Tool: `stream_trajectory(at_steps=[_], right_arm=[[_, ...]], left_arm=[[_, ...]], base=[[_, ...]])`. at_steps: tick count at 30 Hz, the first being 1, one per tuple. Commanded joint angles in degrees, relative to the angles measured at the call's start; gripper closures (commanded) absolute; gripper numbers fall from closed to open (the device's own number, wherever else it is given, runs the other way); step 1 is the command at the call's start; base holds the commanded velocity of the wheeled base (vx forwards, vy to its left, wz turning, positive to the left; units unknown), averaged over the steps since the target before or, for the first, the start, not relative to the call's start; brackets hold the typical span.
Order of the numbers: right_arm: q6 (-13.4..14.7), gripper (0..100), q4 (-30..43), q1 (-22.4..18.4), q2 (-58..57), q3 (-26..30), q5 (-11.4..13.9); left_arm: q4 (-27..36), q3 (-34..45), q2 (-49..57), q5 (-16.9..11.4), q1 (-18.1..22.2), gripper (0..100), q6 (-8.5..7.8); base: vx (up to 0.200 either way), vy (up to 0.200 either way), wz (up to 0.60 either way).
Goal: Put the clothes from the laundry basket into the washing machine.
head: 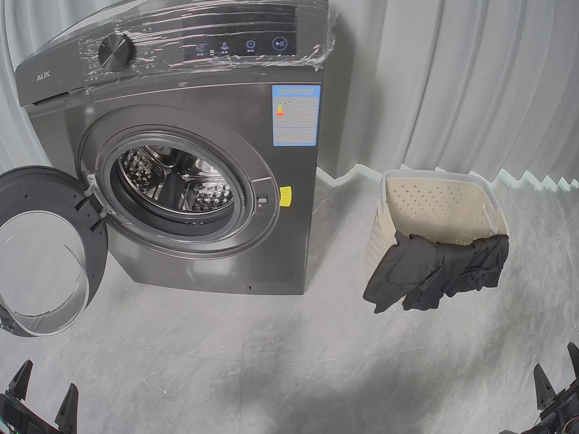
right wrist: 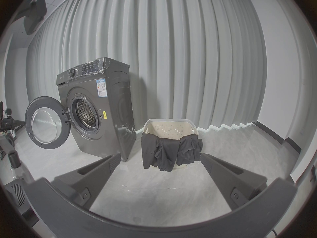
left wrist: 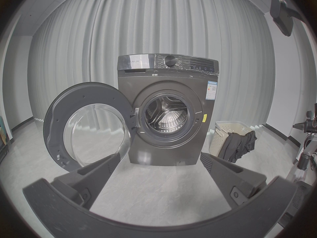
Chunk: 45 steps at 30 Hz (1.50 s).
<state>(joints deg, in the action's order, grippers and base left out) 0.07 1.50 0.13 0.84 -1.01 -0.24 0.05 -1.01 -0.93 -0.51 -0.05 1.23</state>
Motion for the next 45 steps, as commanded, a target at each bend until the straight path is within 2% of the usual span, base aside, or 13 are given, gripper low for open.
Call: stream_trajectory(at_steps=[1,18,33,45], right_arm=[[0.01,0,0.08,0.04,-0.84,0.4,-0.02],[0.01,0,-0.01,0.04,-0.84,0.4,-0.02],[0.01,0,0.08,0.04,-0.84,0.4,-0.02],[0.01,0,0.08,0.04,-0.84,0.4,-0.02]], left_arm=[[-0.05,1.01,0.84,-0.02,0.05,0,0.0],[-0.05,0.92,0.84,-0.1,0.05,0,0.18],[-0.05,0.92,0.84,-0.1,0.05,0,0.26],[-0.05,1.01,0.84,-0.1,0.05,0,0.18]], base=[[0.0,-0.2,0.0],[0.0,-0.2,0.0],[0.0,0.0,0.0],[0.0,-0.2,0.0]])
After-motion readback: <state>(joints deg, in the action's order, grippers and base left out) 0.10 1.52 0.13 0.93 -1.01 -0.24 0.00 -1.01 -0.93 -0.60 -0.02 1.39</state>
